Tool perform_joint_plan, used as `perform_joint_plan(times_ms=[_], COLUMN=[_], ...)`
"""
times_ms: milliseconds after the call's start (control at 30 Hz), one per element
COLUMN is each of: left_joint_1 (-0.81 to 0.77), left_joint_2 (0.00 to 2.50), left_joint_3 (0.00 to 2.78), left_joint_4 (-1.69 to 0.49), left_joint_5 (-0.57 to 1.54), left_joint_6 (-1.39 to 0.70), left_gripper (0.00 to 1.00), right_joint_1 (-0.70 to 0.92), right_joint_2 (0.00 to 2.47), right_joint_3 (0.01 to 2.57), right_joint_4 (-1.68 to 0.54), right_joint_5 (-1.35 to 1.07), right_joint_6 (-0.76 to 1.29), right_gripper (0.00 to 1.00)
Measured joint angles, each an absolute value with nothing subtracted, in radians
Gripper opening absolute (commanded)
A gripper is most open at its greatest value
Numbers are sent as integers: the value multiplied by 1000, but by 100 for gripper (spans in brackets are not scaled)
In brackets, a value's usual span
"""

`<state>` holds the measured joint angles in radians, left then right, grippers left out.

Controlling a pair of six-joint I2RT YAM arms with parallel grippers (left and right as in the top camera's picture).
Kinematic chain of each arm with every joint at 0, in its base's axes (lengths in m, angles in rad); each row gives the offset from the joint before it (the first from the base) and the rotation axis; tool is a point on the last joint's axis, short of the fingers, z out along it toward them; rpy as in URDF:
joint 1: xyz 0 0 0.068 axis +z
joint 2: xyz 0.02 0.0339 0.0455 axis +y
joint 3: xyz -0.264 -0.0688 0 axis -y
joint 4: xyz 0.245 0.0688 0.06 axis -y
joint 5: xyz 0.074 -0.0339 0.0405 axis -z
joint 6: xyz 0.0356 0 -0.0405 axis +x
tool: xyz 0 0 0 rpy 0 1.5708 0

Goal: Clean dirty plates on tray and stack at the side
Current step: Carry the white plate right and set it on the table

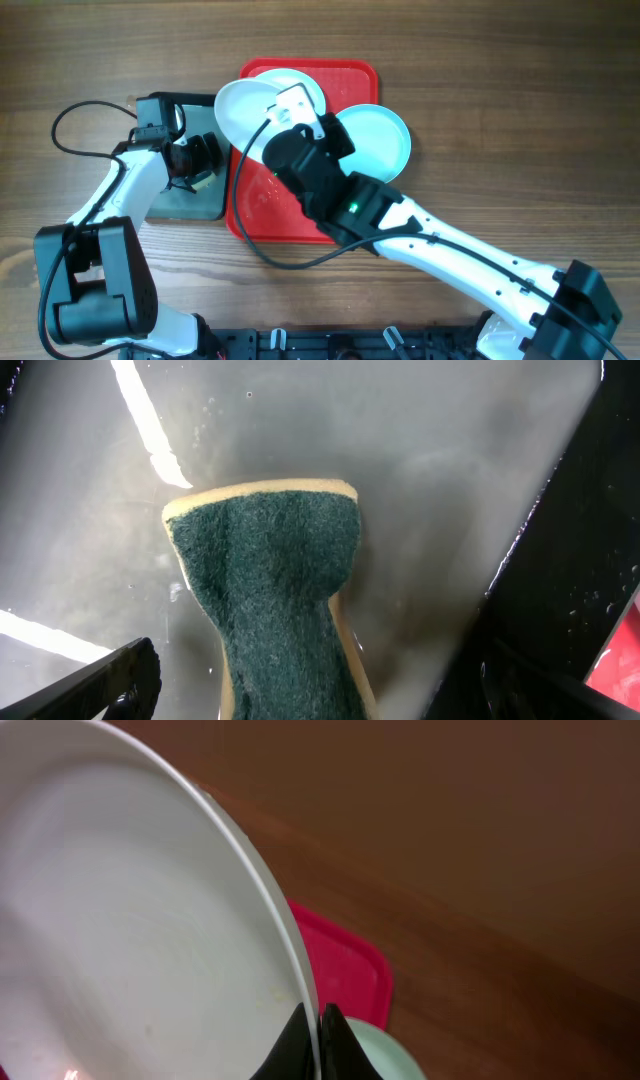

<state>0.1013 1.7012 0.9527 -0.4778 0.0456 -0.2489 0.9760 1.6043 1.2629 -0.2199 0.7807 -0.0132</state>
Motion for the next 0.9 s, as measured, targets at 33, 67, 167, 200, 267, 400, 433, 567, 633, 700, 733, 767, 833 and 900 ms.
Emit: perform_joint_plan(times_ms=[33,67,167,200,267,400,433,567,633,700,733,767,833,900], left_joint_1=[101,101,101,101,101,101,101,101,101,101,101,101,101,101], left_joint_2=[1701,1701,1701,1701,1701,1701,1701,1701,1701,1701,1701,1701,1701,1701], left_joint_3=[953,953,953,953,953,953,953,953,953,953,953,953,953,953], left_joint_4=[-478,-478,-478,-478,-478,-478,-478,-478,-478,-478,-478,-478,-478,-478], left_joint_5=[46,46,46,46,46,46,46,46,46,46,46,46,46,46], left_joint_6=[-249,-249,-249,-249,-249,-249,-249,-249,-249,-249,-249,-249,-249,-249], left_gripper=[100,100,100,100,100,100,100,100,100,100,100,100,100,100], right_joint_1=[987,996,1029,1040,1054,1065,1065,1065,1066,1069,1072,1073,1077,1076], right_joint_2=[1604,1604,1604,1604,1604,1604,1604,1604,1604,1604,1604,1604,1604,1604], right_joint_3=[1263,1263,1263,1263,1263,1263,1263,1263,1263,1263,1263,1263,1263,1263], right_joint_4=[-198,-183,-141,-129,-113,-76,-69,-45,-46,-46,-45,-44,-44,-48], right_joint_5=[803,818,862,873,888,913,921,978,986,989,989,989,988,987], right_joint_6=[-46,-69,-157,-183,-212,-266,-283,-314,-320,-320,-320,-319,-308,-283], right_gripper=[4,4,4,4,4,4,4,4,4,4,4,5,4,4])
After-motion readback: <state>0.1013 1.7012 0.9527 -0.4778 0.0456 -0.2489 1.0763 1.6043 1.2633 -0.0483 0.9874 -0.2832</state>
